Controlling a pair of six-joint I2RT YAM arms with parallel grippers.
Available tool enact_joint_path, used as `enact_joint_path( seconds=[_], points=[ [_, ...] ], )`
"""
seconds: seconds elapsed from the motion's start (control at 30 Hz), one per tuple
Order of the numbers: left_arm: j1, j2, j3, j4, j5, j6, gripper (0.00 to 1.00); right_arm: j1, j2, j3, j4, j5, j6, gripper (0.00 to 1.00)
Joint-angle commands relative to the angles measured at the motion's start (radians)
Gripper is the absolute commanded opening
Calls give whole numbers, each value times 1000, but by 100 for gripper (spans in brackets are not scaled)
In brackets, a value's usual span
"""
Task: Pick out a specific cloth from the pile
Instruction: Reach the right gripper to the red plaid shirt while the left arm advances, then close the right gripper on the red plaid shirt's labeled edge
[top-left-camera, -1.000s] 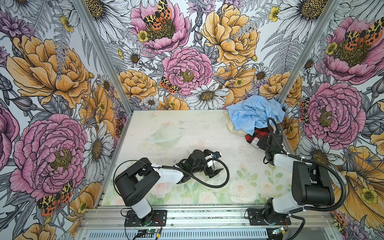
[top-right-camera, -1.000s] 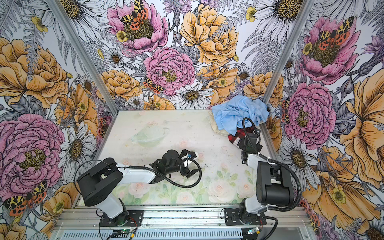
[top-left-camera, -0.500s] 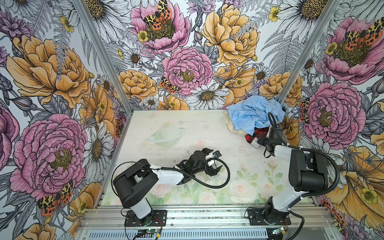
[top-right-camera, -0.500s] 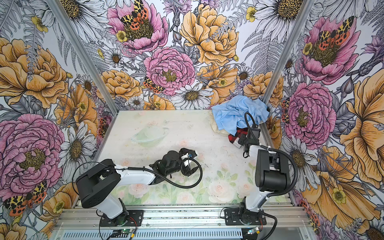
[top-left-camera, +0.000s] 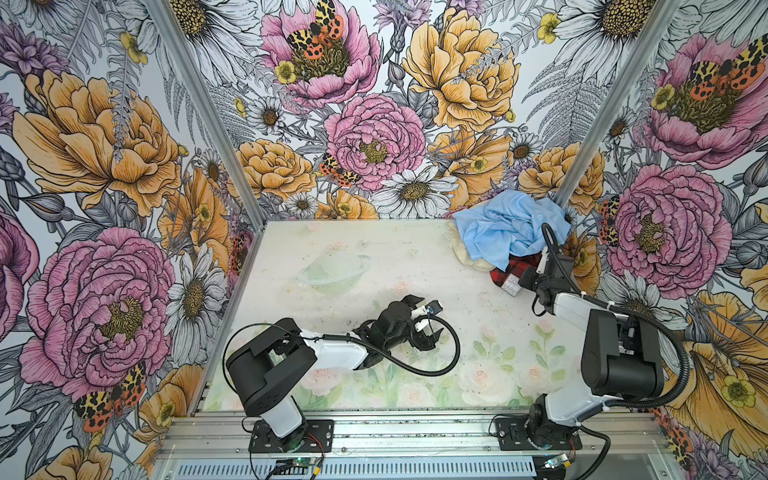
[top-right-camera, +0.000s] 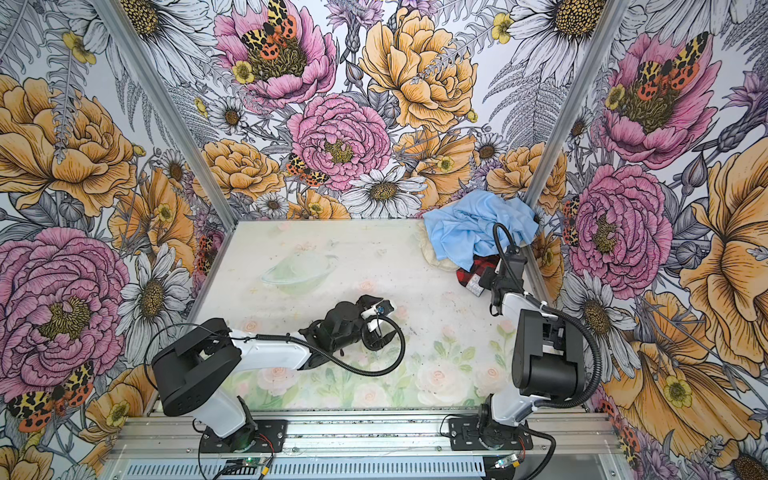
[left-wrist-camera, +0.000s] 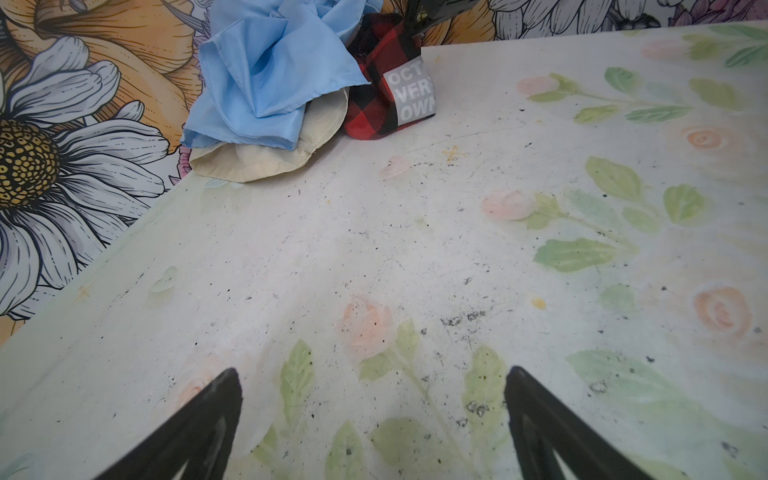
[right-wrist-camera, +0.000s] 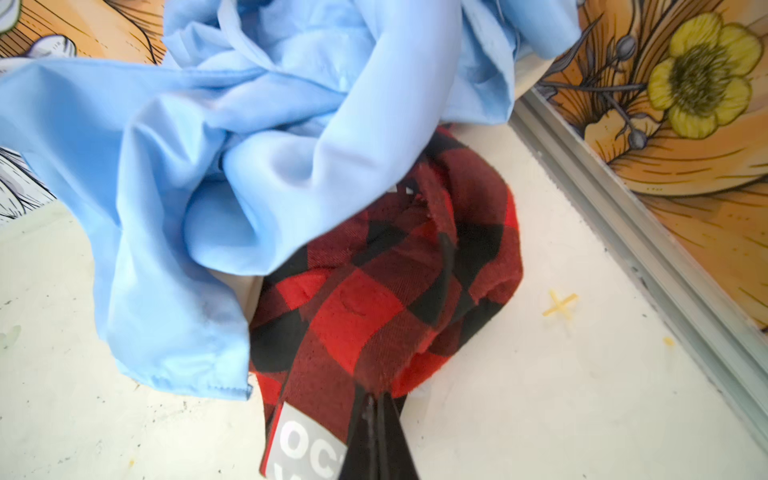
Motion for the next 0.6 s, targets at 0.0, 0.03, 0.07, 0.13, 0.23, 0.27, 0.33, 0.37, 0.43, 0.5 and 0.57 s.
enact_joint_path(
  seconds=[0.0,0.03,0.07,0.13,0.23,0.27,0.33,0.37,0.43,0.5,0.57],
  points=[
    [-13,-26,5,-2,-27,23,99,-21,19,33,-8,-44,26,0],
    [-14,-26,7,-4,-30,25,99,-30,31,44,-14,-73,29,0],
    [-17,-26,7,-4,-33,25,99,-37,39,51,-19,-94,35,0],
    [-16,-26,7,-5,-35,25,99,-49,45,53,-19,-108,45,0],
    [-17,-22,10,-7,-32,23,99,-60,40,52,-7,-159,50,0],
    [-19,-21,11,-9,-32,25,99,-60,39,53,0,-180,50,0],
    [-25,-18,17,-14,-33,27,99,-62,43,57,22,-217,64,0],
    [-27,-15,19,-16,-35,29,99,-63,53,64,32,-232,74,0],
    [-31,-13,22,-23,-39,36,99,-68,82,95,33,-269,91,7],
    [-36,-12,24,-29,-48,43,99,-70,111,128,32,-273,108,27],
    [-35,-11,24,-31,-56,46,99,-76,133,162,16,-269,125,33]
  ],
)
